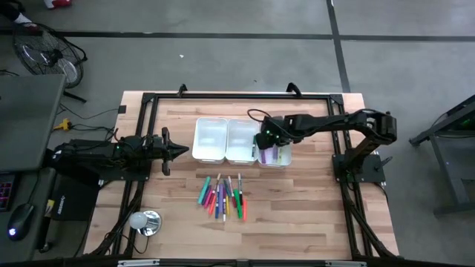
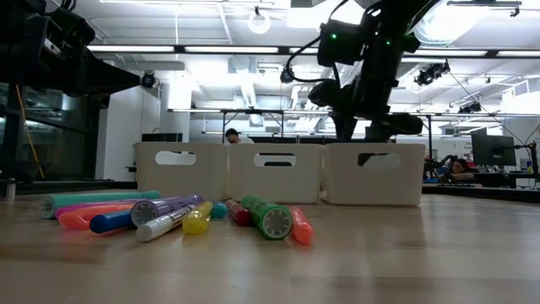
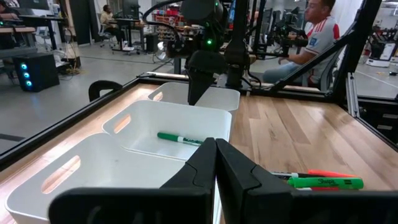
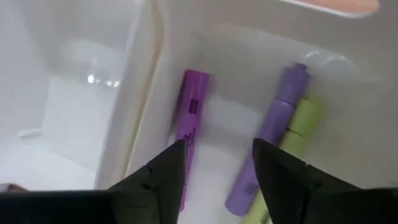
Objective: Pick & Place Markers
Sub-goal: Put the right orange pen into the left white bin
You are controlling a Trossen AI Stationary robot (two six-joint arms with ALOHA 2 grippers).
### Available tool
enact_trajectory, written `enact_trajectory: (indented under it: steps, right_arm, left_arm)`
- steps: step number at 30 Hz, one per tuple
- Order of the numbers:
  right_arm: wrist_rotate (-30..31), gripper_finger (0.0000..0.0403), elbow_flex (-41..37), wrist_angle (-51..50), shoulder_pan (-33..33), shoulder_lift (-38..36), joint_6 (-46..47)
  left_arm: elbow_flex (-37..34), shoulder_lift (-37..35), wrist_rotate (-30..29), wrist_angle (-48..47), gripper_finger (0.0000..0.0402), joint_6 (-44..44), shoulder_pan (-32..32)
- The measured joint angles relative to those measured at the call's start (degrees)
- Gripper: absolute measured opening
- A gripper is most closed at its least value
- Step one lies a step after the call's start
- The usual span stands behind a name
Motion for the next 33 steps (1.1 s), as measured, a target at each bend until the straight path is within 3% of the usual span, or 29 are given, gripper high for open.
enact_trajectory:
  steps: [9, 15, 26, 33]
  right_arm:
    - [-2.9, 0.0186, 0.0, 6.28, -0.88, -0.04, -8.47]
    - [-5.93, 0.0174, 0.0, 4.55, -2.72, -0.04, -12.07]
    - [-9.27, 0.0155, 0.04, -1.04, -2.44, -2.4, -11.75]
    - [-8.91, 0.0145, 0.07, -3.89, 0.38, -9.06, -6.5]
  left_arm:
    - [0.0, -0.01, 0.0, 0.0, 0.0007, 0.01, 0.0]
    - [0.01, 0.0, 0.0, 0.0, 0.0007, 0.0, 0.0]
    - [0.02, 0.0, 0.0, 0.0, 0.0007, 0.0, 0.0]
    - [0.02, -0.02, 0.0, 0.0, 0.0007, 0.0, 0.0]
